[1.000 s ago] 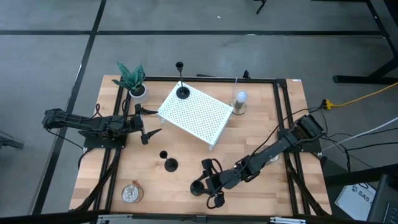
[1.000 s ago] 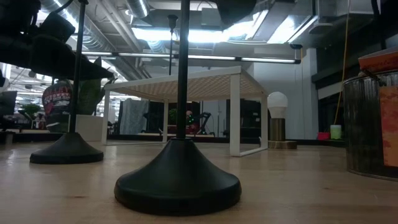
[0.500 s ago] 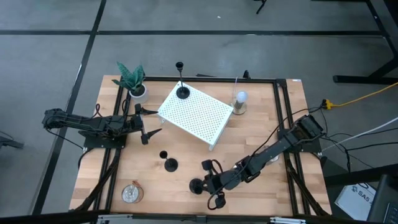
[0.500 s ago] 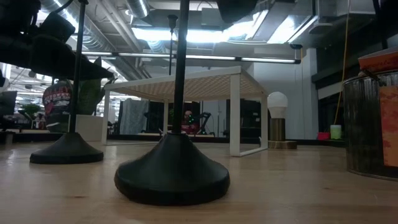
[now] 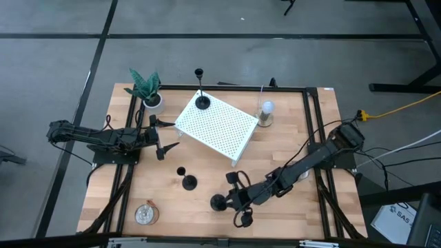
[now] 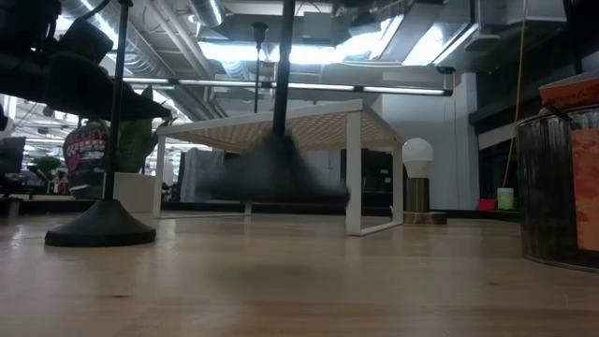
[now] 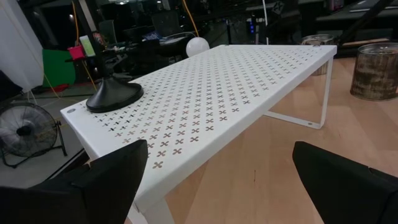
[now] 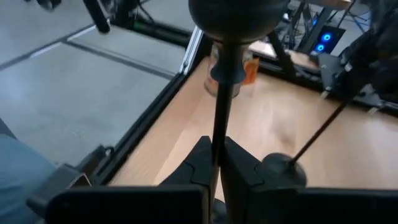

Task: Pick & Place candle stick holders
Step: Put the bottom black candle holder on the shelf

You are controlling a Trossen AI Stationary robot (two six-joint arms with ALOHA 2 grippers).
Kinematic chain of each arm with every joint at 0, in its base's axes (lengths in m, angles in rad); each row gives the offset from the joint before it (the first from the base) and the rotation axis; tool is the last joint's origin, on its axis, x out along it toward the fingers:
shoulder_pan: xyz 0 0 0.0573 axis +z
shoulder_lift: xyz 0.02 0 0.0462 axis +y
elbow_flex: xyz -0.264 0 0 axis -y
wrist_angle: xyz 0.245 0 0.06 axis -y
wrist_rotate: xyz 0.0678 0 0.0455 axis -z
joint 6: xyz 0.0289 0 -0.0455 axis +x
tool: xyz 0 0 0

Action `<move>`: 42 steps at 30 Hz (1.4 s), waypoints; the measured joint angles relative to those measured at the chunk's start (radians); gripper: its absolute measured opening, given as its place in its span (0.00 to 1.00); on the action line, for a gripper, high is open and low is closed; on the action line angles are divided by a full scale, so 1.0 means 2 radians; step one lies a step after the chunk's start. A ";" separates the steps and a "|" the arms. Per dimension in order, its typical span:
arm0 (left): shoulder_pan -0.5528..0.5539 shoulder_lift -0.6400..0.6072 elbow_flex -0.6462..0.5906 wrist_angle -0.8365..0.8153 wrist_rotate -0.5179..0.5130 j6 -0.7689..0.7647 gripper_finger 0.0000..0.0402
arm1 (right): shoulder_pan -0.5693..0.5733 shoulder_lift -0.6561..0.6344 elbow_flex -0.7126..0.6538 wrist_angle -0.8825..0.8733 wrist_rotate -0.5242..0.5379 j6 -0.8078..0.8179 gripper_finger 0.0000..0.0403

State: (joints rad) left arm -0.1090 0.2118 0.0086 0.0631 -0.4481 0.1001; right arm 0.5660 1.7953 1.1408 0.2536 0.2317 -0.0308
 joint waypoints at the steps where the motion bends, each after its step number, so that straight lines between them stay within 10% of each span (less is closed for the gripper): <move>1: 0.000 0.000 0.000 0.000 0.000 0.000 1.00 | -0.002 -0.008 0.000 -0.007 -0.004 0.003 0.04; 24: 0.000 0.000 0.000 0.000 0.000 0.000 1.00 | -0.089 -0.124 0.001 -0.020 -0.036 0.012 0.03; 42: 0.000 0.000 0.000 0.000 0.000 0.000 1.00 | -0.178 -0.129 0.139 -0.211 -0.038 -0.040 0.03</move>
State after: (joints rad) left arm -0.1090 0.2118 0.0089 0.0631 -0.4481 0.1001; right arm 0.2091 1.5379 1.4179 -0.1691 0.1558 -0.1114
